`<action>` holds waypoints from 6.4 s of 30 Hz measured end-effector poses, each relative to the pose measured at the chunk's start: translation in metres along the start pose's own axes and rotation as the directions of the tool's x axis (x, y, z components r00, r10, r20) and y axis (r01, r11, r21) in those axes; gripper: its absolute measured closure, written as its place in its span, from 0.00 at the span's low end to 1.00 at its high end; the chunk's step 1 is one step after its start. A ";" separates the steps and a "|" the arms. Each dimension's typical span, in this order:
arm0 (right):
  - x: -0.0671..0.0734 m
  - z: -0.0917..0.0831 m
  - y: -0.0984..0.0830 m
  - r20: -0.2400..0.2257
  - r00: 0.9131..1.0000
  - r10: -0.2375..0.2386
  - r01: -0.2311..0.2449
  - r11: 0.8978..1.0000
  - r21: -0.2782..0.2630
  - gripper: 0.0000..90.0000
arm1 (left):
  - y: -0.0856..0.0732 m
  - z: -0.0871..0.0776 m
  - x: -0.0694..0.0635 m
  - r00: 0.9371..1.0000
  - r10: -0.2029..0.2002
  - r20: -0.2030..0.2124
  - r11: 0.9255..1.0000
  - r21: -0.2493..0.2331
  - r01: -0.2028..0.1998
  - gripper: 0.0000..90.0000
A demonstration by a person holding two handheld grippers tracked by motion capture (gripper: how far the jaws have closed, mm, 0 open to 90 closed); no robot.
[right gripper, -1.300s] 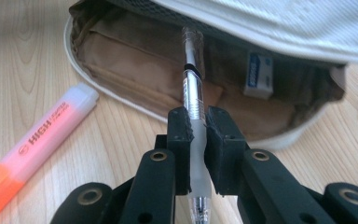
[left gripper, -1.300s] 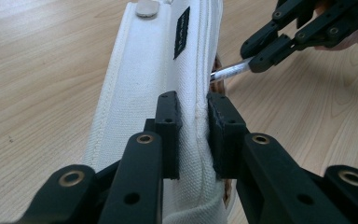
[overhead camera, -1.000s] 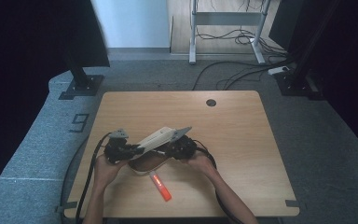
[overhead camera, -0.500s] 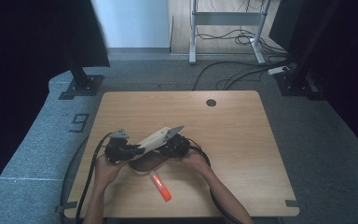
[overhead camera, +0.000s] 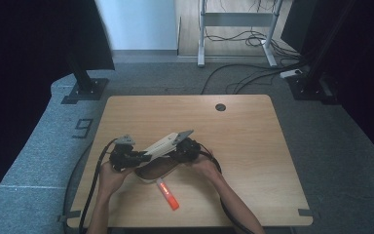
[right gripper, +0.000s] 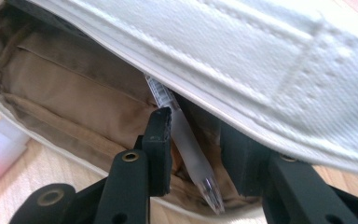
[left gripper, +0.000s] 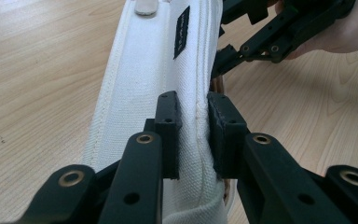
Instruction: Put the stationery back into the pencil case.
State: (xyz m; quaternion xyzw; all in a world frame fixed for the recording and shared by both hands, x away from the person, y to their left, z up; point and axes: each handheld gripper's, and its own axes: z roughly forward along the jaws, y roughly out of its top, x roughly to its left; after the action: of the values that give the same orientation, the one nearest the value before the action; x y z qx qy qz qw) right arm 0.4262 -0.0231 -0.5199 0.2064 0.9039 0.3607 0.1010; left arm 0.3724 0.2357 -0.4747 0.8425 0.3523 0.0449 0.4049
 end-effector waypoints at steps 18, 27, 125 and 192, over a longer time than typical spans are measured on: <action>-0.020 -0.015 -0.019 0.030 0.998 0.057 -0.058 0.998 0.022 0.84 | 0.000 0.000 0.000 1.000 0.000 0.004 1.000 0.001 0.000 0.83; -0.015 -0.003 -0.014 0.022 0.999 0.037 -0.038 0.999 0.033 0.89 | 0.000 0.000 0.000 1.000 0.002 0.000 1.000 0.004 -0.002 0.83; 0.104 -0.034 -0.057 -0.115 0.992 -0.045 0.047 0.999 0.014 0.72 | 0.000 0.003 -0.001 1.000 0.010 0.007 1.000 0.014 -0.010 0.82; 0.057 -0.030 -0.013 -0.092 0.995 -0.041 0.041 0.999 -0.006 0.73 | 0.000 0.003 -0.002 1.000 0.009 0.007 1.000 0.008 -0.009 0.83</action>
State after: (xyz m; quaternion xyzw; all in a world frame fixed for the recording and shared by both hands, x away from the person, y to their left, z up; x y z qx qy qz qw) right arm 0.3612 -0.0241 -0.5089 0.1707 0.9110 0.3695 0.0670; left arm 0.3723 0.2327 -0.4767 0.8459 0.3471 0.0424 0.4027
